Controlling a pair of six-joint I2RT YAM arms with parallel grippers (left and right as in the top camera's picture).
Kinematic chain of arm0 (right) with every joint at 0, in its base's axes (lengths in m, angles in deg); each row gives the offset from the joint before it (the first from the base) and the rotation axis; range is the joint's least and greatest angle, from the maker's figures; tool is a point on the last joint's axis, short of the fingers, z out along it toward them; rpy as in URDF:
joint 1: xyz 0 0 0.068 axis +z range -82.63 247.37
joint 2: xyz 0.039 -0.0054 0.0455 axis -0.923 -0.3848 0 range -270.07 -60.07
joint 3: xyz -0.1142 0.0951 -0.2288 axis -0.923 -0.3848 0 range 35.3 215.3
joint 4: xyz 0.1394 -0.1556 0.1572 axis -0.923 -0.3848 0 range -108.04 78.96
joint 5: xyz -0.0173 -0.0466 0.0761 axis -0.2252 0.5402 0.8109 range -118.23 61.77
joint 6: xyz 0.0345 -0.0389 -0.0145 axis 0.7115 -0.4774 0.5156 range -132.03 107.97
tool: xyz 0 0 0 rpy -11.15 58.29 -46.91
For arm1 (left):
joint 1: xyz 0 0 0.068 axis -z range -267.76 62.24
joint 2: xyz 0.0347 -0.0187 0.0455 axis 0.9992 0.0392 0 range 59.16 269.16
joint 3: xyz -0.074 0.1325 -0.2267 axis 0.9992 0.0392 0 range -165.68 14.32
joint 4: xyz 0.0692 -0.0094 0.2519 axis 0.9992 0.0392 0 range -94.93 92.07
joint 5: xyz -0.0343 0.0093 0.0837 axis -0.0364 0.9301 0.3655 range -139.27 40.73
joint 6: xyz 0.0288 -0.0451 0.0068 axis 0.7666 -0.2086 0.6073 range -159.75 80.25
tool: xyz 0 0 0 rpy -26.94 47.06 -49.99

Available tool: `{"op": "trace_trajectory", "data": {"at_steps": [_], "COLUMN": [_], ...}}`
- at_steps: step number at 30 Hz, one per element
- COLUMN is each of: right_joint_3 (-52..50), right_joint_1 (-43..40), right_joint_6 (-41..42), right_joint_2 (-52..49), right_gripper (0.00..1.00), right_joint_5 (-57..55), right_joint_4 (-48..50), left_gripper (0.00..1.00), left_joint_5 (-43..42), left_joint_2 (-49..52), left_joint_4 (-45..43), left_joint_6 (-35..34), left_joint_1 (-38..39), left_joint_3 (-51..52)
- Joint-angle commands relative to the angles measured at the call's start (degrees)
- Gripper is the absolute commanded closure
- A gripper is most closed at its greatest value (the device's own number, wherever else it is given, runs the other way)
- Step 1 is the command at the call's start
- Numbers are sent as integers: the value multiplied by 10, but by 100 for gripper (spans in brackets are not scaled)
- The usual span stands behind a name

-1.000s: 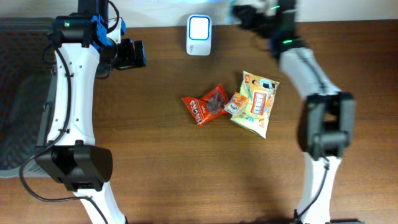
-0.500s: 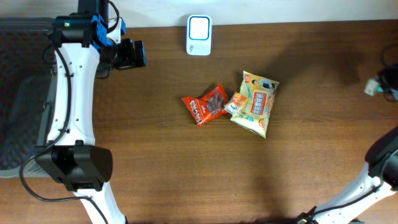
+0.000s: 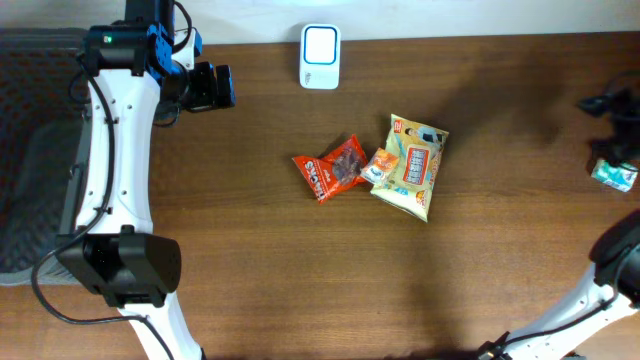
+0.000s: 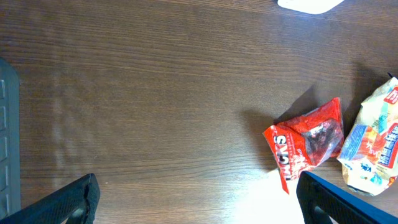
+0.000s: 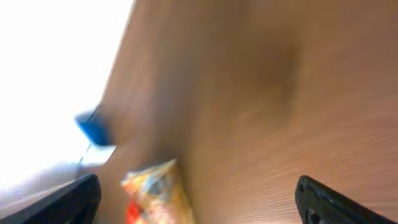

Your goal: Scan the item barcode

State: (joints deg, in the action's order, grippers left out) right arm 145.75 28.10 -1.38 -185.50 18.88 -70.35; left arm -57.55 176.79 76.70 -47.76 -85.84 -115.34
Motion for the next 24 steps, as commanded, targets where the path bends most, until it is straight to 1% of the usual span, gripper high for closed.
{"op": "trace_trajectory", "data": {"at_steps": [1,3,4,5,7,9,10,11,12,13,15,16,17,19,20,23,24], "right_joint_3": [-2,-2,-2,-2,-2,-2,-2,-2,-2,-2,-2,-2,-2,-2,-2,-2,-2], "right_joint_1": [106,173,223,265,323,379,408,430,455,473,492,496,498,493,489,481,480], "right_joint_6": [-165,-169,-168,-169,-168,-163,-137,-90,-26,12,23,24,26,34,33,31,29], "right_joint_2": [-7,-7,-7,-7,-7,-7,-7,-7,-7,-7,-7,-7,-7,-4,-3,0,0], "right_gripper": [1,1,1,0,2,8,8,9,9,9,10,13,21,32,34,35,38], "right_joint_5": [85,2,-41,-58,-61,-72,-117,-185,-280,-334,-356,-356,-353,-334,-321,-311,-310], "right_joint_4": [-74,-111,-131,-143,-146,-131,-121,-117,-121,-127,-133,-137,-148,-170,-179,-198,-194], "left_gripper": [1,1,1,1,1,1,1,1,1,1,1,1,1,1,1,1,1], "left_joint_5": [2,2,2,2,2,2,2,2,2,2,2,2,2,2,2,2,2], "left_joint_2": [-5,-5,-5,-5,-5,-5,-5,-5,-5,-5,-5,-5,-5,-5,-5,-5,-5], "left_joint_4": [-1,-1,-1,-1,-1,-1,-1,-1,-1,-1,-1,-1,-1,-1,-1,-1,-1], "left_joint_6": [-5,-5,-5,-5,-5,-5,-5,-5,-5,-5,-5,-5,-5,-5,-5,-5,-5], "left_joint_1": [2,2,2,2,2,2,2,2,2,2,2,2,2,2,2,2,2], "left_joint_3": [-5,-5,-5,-5,-5,-5,-5,-5,-5,-5,-5,-5,-5,-5,-5,-5,-5]}}
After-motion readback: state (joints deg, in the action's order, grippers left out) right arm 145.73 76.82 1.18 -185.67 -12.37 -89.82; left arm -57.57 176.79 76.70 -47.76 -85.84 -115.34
